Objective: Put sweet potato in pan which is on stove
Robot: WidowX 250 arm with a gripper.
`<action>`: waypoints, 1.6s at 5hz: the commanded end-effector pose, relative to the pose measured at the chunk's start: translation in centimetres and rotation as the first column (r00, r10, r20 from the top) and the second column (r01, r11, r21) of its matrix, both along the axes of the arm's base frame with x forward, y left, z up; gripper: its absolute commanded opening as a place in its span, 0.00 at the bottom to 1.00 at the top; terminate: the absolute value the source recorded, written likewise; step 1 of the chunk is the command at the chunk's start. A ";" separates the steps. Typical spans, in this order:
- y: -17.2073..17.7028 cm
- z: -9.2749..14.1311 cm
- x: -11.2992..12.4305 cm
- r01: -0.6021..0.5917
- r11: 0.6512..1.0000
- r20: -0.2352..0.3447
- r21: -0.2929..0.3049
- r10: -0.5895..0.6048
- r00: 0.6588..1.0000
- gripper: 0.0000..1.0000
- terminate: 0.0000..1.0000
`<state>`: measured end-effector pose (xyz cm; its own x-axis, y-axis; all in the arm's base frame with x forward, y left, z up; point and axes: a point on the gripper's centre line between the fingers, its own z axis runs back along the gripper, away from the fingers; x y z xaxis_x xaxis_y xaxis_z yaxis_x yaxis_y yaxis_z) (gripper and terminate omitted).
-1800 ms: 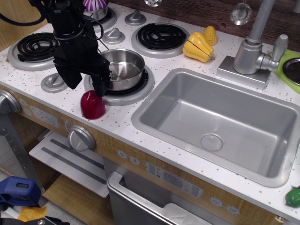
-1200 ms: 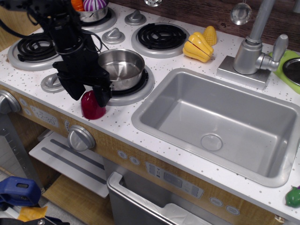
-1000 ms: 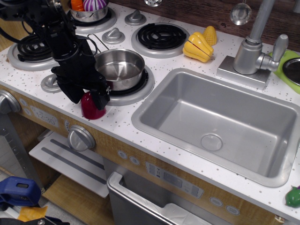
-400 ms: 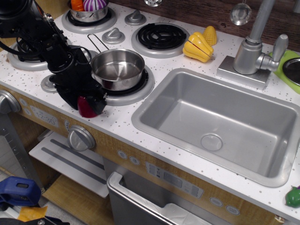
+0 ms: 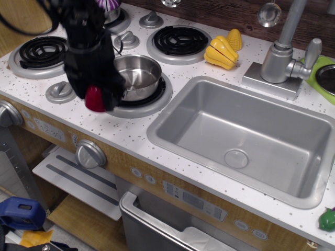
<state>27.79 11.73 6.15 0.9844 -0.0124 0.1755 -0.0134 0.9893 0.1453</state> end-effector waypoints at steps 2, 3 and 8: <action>0.3 4.9 4.9 0.093 0.991 0.074 0.091 -0.100 0.992 0.00 0.00; 0.8 3.8 6.6 0.146 0.988 0.099 0.053 -0.150 0.984 0.00 0.00; 1.6 1.1 7.8 0.192 0.978 0.132 -0.079 -0.180 0.975 1.00 0.00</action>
<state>35.10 12.78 5.85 0.9477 -0.1748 0.2671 0.1698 0.9846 0.0418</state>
